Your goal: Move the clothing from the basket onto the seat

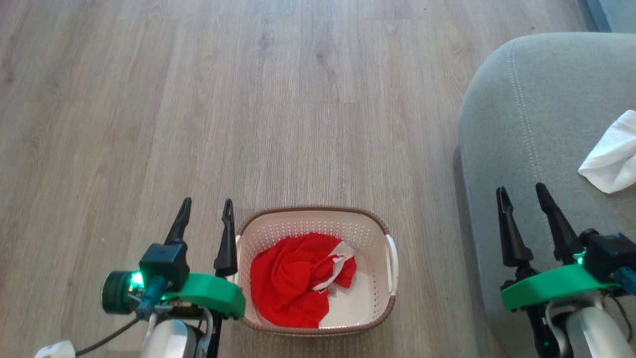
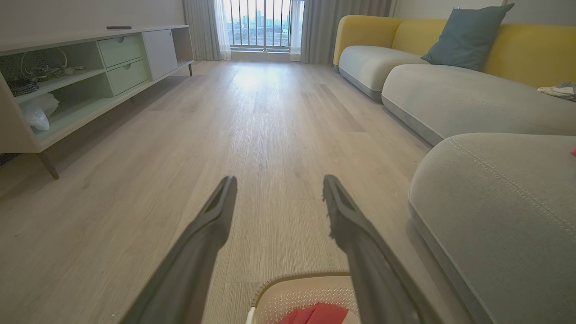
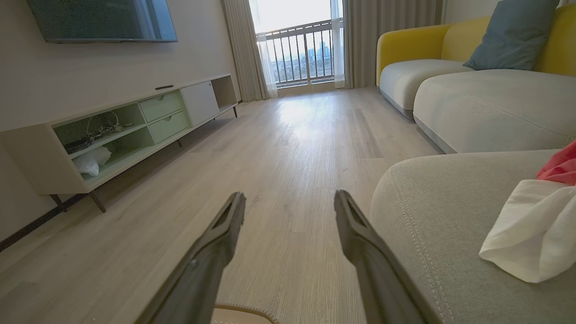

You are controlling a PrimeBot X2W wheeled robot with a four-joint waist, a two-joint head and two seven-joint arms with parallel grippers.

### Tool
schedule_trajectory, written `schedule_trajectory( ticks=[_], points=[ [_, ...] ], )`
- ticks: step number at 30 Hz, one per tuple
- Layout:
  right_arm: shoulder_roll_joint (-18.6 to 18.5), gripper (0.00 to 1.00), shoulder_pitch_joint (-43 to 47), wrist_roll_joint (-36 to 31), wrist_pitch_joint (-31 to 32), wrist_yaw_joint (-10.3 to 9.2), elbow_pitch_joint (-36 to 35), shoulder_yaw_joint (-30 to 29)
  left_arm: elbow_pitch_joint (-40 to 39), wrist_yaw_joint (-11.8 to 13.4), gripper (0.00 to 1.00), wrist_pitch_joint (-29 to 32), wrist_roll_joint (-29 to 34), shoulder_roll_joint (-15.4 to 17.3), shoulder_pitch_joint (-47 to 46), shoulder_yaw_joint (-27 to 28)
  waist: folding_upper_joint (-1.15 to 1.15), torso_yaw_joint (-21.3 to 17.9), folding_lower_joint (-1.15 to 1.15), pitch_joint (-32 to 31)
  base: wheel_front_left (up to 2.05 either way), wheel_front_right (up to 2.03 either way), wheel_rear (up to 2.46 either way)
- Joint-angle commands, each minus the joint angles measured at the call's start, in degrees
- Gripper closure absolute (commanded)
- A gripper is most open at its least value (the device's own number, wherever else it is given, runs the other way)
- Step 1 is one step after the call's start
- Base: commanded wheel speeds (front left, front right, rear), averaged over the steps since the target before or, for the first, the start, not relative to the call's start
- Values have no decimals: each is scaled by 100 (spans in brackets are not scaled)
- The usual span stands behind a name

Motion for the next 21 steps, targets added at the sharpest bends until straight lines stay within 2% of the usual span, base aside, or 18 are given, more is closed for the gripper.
schedule_trajectory(
  ticks=[1,21],
  points=[
    [3,0,-154,-34,-37,-1,-173,71,-163,37,0,-31,46,1,-157,153,0,1,0,-1,0,0,0],
    [26,0,-155,5,-37,-1,-157,9,-125,-21,0,-31,16,1,-148,74,0,37,0,-21,0,0,0]
  ],
)
